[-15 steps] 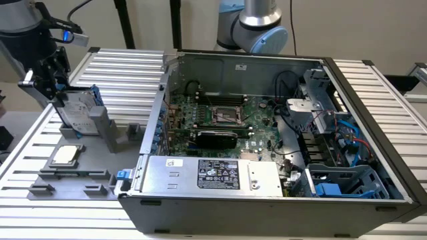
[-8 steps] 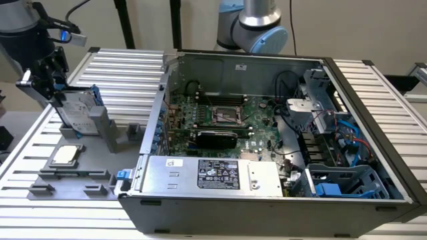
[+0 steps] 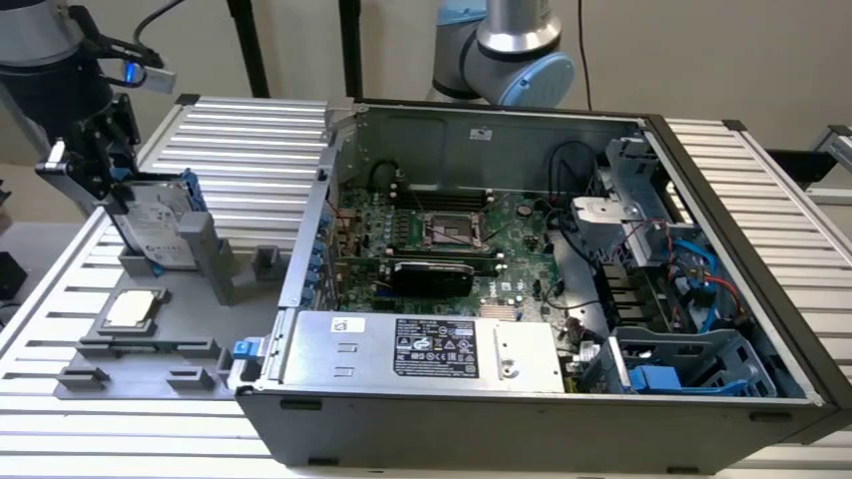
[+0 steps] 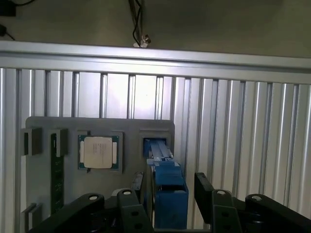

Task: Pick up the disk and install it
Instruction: 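Pick up the disk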

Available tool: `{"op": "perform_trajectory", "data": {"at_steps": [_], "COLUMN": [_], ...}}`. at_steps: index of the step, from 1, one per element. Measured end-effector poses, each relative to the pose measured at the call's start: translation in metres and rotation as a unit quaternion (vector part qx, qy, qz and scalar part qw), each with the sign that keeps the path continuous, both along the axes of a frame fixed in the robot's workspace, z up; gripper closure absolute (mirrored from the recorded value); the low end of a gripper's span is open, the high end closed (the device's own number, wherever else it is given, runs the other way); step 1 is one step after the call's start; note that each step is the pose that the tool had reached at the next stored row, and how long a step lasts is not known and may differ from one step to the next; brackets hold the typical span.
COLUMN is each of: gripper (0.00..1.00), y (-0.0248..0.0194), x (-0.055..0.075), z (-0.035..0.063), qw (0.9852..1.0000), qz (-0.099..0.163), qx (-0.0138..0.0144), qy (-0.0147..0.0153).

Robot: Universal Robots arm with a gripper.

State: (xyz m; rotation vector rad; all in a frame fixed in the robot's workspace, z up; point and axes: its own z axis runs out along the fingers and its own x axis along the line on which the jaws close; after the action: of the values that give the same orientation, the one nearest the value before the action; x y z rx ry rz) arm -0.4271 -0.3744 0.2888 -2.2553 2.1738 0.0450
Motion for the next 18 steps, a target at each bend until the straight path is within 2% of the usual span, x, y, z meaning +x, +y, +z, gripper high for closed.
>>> {"op": "perform_trajectory", "data": {"at_steps": [8,9,18], "gripper": [0.00,1.00,1.00], "y": [-0.0007,-0.0008,-0.0023], "x": [0.0006,0.0006,0.0005], "z": [-0.0018,-0.0019,-0.0020], "qw": [1.0000,1.0000,1.0000], "qz": [0.000,0.000,0.000], "qx": [0.0000,0.0000,0.0001], "qy": [0.0000,0.0000,0.0000]}}
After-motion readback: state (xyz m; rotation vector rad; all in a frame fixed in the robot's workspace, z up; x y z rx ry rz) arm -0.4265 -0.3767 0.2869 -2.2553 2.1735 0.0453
